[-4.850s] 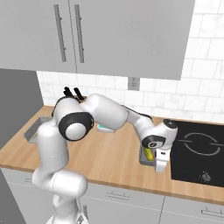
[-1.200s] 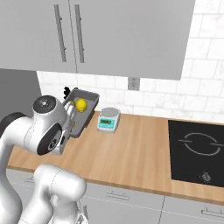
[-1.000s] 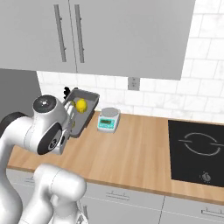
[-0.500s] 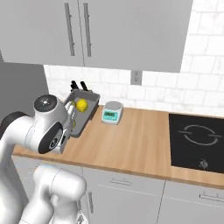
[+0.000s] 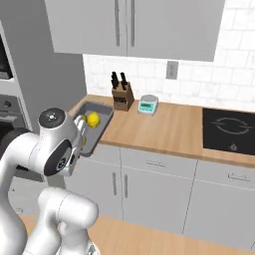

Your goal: Take the meat container that has the shrimp and place it on the second highest rack of the freezer. Then take the vegetable container that has the lemon and cucumber and place it on the highest rack of the freezer.

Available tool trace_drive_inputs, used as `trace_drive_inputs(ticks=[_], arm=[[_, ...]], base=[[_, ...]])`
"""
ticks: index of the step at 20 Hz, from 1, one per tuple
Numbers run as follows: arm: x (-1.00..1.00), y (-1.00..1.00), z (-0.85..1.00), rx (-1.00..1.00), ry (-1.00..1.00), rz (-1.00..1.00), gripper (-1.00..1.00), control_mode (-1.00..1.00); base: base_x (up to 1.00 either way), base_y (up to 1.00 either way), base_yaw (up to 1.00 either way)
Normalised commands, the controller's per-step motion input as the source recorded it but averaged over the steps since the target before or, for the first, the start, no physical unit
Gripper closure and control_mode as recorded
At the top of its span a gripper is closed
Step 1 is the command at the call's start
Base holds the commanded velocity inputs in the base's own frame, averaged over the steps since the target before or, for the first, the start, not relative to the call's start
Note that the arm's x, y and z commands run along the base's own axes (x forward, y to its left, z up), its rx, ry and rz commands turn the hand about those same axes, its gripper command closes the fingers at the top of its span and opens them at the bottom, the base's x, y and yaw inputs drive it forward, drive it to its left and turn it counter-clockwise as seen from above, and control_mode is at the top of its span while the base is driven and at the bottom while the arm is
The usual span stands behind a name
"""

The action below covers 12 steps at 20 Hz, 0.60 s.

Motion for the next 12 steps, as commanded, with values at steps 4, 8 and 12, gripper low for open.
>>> trace_drive_inputs(ticks=[4, 8, 12], arm=[[0.0, 0.0, 0.0, 0.0, 0.0, 0.0, 1.0, 1.0], [0.0, 0.0, 0.0, 0.0, 0.0, 0.0, 1.0, 1.0], [0.0, 0.0, 0.0, 0.0, 0.0, 0.0, 1.0, 1.0]], base=[[-0.96, 0.66, 0.25], [-0.58, 0.96, 0.31], [-0.26, 1.0, 0.3]])
